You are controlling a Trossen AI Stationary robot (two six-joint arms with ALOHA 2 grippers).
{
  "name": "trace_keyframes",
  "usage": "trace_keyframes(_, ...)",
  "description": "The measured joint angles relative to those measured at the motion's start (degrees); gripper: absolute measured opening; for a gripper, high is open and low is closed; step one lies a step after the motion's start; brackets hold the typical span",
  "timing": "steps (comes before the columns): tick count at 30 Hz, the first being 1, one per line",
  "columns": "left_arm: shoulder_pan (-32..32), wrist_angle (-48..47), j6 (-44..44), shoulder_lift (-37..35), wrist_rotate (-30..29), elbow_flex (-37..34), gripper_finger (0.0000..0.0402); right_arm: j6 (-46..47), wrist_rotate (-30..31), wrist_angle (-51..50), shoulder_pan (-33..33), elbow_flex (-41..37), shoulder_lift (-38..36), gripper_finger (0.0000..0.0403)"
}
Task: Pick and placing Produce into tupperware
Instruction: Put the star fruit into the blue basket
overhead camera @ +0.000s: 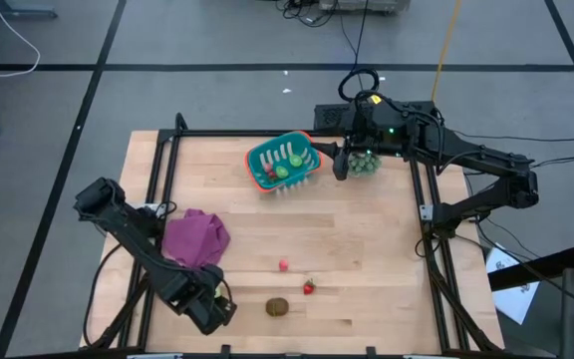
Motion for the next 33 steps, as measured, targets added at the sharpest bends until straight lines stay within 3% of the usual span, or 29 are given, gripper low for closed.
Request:
trace_keyframes(8,0.4,-3.9,-4.0,-0.1,3.6,0.0,0.0239,-0.5,0.0,-0.5,0.0,0.0,0.0,0.0183)
trace_keyframes(33,1.2,-3.8,1.8,-0.3,0.0,0.0,0.0239,-1.7,0.0,-1.7,0.0,0.0,0.0,0.0183)
